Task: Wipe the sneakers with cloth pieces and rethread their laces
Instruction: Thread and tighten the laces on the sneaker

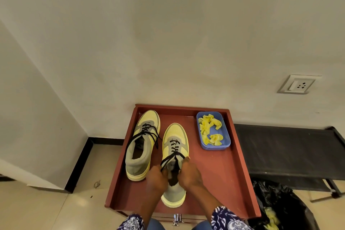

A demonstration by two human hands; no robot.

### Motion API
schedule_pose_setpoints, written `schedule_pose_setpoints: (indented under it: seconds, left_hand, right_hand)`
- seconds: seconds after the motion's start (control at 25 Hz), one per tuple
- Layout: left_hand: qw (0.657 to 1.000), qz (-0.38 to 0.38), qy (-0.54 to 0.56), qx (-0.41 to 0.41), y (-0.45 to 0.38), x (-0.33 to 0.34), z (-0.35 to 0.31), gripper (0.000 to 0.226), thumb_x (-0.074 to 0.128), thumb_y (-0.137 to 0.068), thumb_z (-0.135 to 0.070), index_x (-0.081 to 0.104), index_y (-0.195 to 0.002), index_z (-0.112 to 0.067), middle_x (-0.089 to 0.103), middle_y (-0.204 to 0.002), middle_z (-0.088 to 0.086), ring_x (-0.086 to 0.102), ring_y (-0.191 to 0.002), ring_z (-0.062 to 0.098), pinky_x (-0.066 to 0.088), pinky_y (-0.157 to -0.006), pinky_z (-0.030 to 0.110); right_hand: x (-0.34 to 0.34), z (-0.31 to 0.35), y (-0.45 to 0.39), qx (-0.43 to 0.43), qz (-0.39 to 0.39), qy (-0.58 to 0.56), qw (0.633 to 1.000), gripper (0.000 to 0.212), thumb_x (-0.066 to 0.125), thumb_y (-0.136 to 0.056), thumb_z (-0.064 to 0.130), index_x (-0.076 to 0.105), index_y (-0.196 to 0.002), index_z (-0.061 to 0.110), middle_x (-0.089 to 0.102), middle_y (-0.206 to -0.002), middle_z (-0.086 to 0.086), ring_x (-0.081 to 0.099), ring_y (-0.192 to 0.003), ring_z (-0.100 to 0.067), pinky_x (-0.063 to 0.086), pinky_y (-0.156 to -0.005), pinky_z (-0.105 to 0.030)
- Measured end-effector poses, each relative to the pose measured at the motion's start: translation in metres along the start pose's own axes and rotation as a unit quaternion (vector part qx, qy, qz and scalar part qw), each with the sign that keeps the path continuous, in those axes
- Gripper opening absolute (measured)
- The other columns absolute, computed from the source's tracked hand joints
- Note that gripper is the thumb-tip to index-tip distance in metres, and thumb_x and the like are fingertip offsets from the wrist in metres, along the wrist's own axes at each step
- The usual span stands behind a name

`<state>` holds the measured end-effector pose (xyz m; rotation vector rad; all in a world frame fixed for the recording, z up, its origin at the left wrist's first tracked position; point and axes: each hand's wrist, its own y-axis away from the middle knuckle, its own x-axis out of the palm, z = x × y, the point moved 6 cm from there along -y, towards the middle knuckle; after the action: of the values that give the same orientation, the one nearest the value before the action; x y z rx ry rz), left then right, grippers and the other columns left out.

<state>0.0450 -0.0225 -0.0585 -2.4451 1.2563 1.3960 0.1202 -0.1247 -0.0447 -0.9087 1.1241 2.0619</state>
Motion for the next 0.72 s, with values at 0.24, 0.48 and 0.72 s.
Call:
schedule_pose_setpoints:
  seconds: [0.24,0.48,0.72]
  left_hand:
    - [0.994,-0.01,0.099,-0.034,-0.023,-0.008,0.006,0.026,0.046,-0.095,-0.017,0.062,-0.096,0.003,0.067,-0.096,0.02,0.063,-0.093,0.032,0.044,-0.073,0.03]
    - [0.99,-0.022,0.133,-0.038,-0.045,-0.012,0.002,0.023,0.048,-0.095,-0.017,0.062,-0.097,0.001,0.068,-0.093,0.019,0.064,-0.089,0.03,0.041,-0.068,0.027]
    - [0.985,-0.05,0.15,-0.068,-0.057,-0.012,-0.003,0.024,0.048,-0.094,-0.017,0.062,-0.1,0.003,0.066,-0.101,0.021,0.061,-0.096,0.033,0.041,-0.073,0.029]
  right_hand:
    - [-0.005,0.014,-0.024,-0.013,-0.008,-0.006,1.0,0.055,0.044,-0.091,0.013,0.022,-0.141,0.001,0.052,-0.13,-0.02,0.052,-0.118,-0.035,0.045,-0.093,-0.036]
    - [-0.01,0.021,-0.043,-0.02,-0.02,-0.022,0.999,0.054,0.044,-0.091,0.014,0.026,-0.139,0.001,0.052,-0.131,-0.02,0.051,-0.119,-0.035,0.044,-0.095,-0.035]
    - [-0.014,0.022,-0.06,-0.028,-0.008,-0.014,0.999,0.055,0.042,-0.092,0.016,0.021,-0.141,0.004,0.053,-0.127,-0.022,0.055,-0.111,-0.04,0.05,-0.088,-0.043]
